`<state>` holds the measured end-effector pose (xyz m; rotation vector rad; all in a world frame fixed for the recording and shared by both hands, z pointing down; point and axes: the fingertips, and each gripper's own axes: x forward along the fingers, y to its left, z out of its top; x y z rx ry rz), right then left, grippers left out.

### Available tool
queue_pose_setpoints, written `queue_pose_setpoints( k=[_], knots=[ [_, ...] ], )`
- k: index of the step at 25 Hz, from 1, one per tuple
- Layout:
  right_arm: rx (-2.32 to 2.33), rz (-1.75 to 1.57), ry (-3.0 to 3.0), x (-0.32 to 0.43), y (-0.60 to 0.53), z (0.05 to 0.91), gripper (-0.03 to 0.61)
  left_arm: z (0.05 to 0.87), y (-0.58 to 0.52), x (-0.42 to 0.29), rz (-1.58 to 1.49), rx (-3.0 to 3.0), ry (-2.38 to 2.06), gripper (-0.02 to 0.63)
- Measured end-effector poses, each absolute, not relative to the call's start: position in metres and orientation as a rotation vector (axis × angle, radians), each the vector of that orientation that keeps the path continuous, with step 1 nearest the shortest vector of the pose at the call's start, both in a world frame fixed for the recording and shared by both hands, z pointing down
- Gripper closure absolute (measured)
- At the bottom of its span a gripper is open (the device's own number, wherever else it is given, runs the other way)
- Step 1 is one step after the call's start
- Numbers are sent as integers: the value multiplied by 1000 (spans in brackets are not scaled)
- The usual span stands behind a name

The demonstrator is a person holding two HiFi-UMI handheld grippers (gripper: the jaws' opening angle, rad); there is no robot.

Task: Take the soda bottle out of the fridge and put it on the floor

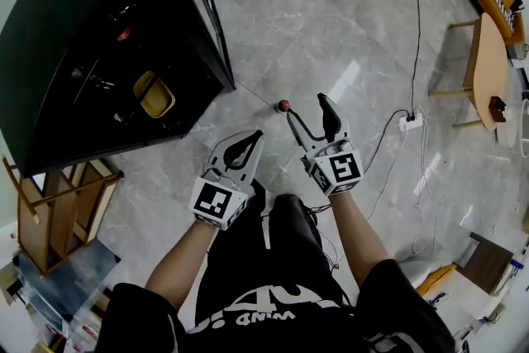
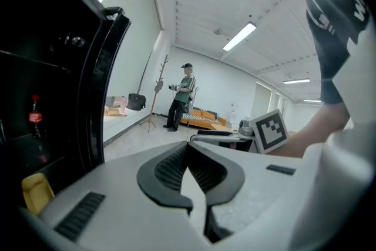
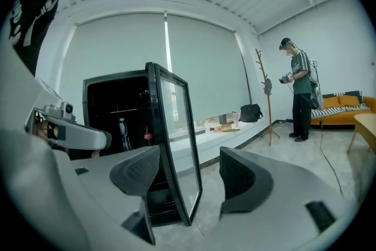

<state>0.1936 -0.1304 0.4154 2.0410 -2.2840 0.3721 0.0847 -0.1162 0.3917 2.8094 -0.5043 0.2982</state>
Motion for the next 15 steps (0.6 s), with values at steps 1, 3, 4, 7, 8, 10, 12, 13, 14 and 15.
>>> queue_pose_setpoints(
  k=[1, 3, 4, 7, 8, 10, 12, 13, 14, 15],
  knots=[
    [2043, 377, -2288, 190, -126, 400, 261, 377, -115, 82, 290, 2805, -504, 607],
    [2051, 381, -2297, 185, -119, 371, 261, 351, -114, 77, 274, 2796, -508, 607],
    [2055, 384, -2301, 183, -116, 359, 262, 340, -114, 76, 268, 2794, -510, 607],
    [2059, 385, -2309, 177, -107, 328, 306, 314, -114, 75, 261, 2796, -519, 607],
    [2058, 378, -2315, 175, -105, 318, 363, 306, -114, 75, 256, 2796, -527, 607],
    [2051, 366, -2325, 174, -102, 301, 437, 291, -115, 77, 244, 2796, -551, 607],
    [2032, 365, -2320, 175, -98, 290, 517, 280, -115, 77, 233, 2792, -583, 607],
    [2011, 369, -2321, 174, -96, 286, 554, 275, -115, 76, 226, 2790, -602, 607],
    [1982, 375, -2331, 171, -96, 282, 554, 271, -115, 75, 221, 2789, -620, 607],
    [1953, 381, -2350, 168, -95, 277, 555, 267, -116, 74, 217, 2790, -637, 607]
  ],
)
